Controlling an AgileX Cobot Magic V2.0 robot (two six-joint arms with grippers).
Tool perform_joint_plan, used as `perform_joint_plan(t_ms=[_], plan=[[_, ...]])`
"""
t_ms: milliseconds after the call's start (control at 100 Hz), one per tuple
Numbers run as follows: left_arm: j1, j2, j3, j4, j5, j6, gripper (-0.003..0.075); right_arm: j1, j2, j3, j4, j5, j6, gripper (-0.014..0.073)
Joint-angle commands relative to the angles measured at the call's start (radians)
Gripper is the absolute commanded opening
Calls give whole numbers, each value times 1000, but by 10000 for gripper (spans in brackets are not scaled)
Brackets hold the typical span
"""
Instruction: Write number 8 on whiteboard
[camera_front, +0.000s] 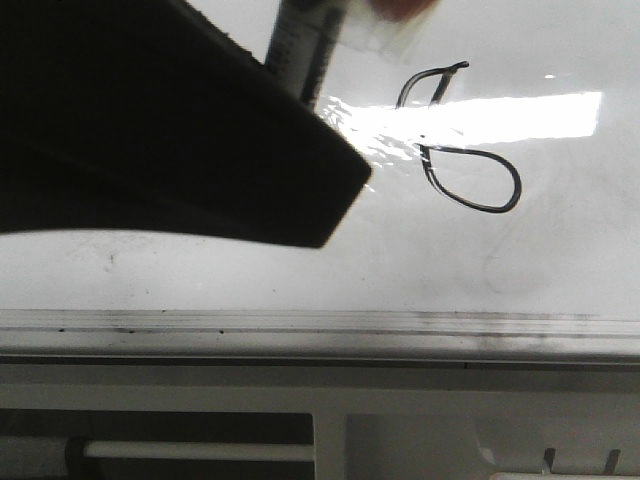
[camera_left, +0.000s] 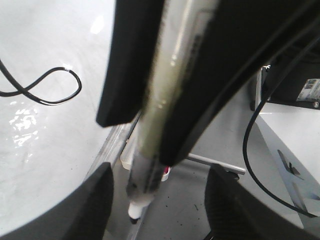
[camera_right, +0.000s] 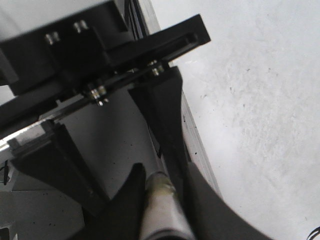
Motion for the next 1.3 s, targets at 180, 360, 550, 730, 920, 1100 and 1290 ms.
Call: perform_joint_plan(t_ms=[180, 360, 550, 730, 920, 1100, 1290], plan=[[-7, 1, -41, -57, -72, -3, 203, 1, -6, -38, 16, -60, -13, -71], [-7, 1, -41, -68, -76, -4, -19, 1, -6, -38, 18, -63, -13, -71], [-7, 1, -41, -75, -76, -4, -20, 1, -6, -38, 23, -92, -13, 22], [-7, 1, -29, -114, -76, -9, -20, 1, -19, -38, 9, -142, -13, 465], [-5, 1, 26, -170, -109, -9, -20, 1, -106, -38, -73, -201, -6, 590], [-5, 1, 79, -237, -168, -9, -20, 1, -207, -38, -92, -251, -6, 484], [-5, 1, 92, -309, -251, -9, -20, 1, -273, -38, -92, -268, -6, 111]])
